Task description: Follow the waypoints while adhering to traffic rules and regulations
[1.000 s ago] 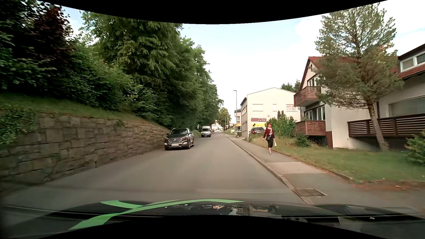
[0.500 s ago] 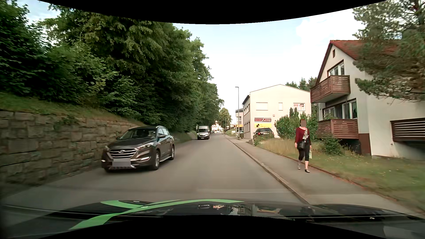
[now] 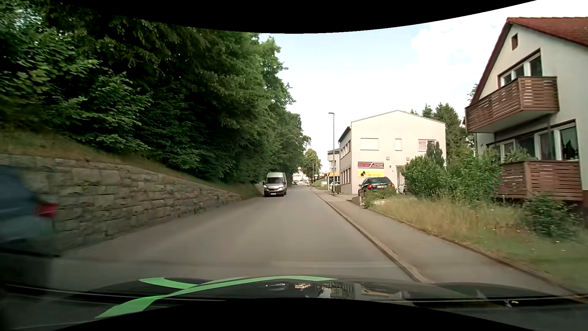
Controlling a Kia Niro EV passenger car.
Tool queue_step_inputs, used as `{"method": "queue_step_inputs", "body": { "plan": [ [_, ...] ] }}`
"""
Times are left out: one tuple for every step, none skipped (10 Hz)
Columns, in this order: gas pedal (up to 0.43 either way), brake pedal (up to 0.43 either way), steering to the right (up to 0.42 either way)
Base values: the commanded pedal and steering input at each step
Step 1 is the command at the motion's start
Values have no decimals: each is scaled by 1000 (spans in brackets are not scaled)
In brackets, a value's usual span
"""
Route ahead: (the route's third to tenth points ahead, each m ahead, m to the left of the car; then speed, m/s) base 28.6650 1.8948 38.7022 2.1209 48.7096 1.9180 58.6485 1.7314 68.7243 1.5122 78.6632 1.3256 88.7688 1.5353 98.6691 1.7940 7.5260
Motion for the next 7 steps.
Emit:
{"method": "queue_step_inputs", "body": {
  "plan": [
    [169, 0, -4],
    [169, 0, -4],
    [169, 0, -4],
    [169, 0, -4],
    [169, 0, -4],
    [169, 0, -4],
    [169, 0, -4]
  ]
}}
